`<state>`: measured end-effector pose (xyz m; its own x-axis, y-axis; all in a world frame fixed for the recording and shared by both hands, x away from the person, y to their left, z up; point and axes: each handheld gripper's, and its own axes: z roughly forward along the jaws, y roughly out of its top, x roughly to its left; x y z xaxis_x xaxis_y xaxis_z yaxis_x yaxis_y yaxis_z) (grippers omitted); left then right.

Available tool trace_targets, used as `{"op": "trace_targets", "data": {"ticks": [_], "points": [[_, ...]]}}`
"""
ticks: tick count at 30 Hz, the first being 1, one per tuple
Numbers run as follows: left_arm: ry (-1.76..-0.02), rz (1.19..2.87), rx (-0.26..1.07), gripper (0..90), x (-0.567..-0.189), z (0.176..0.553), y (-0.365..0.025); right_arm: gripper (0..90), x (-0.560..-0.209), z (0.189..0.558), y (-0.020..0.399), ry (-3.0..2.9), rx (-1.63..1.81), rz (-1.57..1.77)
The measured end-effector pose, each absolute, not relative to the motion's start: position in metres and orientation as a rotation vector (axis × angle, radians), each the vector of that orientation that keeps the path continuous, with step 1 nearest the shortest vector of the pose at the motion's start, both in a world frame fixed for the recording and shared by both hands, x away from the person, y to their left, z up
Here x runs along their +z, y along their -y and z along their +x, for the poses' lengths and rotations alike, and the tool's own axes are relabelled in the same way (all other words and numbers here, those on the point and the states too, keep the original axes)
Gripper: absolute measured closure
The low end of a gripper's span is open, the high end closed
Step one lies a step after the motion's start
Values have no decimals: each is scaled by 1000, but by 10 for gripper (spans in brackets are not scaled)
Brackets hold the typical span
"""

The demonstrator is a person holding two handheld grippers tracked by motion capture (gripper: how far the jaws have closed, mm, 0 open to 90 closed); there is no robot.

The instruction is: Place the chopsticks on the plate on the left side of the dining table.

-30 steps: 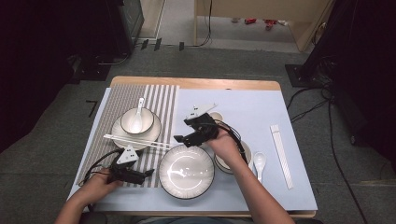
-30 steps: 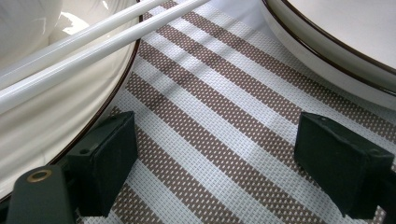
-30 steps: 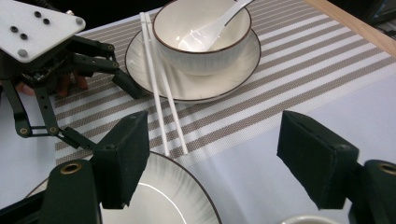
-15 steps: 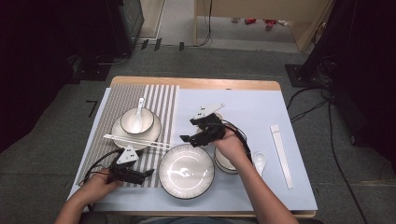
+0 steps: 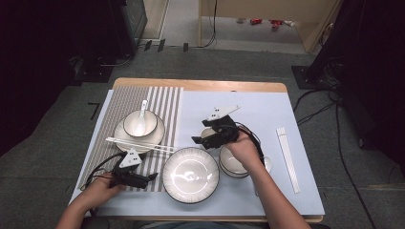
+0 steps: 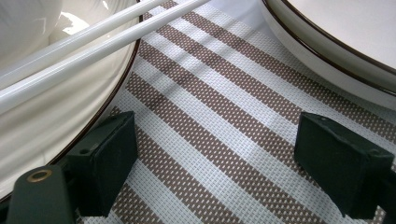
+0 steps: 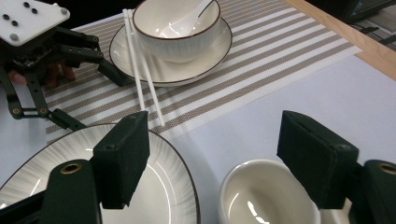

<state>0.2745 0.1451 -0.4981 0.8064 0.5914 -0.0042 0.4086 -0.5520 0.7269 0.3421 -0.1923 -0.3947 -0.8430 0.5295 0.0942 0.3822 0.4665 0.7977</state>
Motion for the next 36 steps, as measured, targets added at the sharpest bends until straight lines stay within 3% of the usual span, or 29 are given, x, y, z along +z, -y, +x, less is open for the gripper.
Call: {"op": "trace_targets", "data": {"ticks": [36], "points": [[-733,2231,309,138,-498,275,-145,244,-399,335,247,-2459,1296,913]]}}
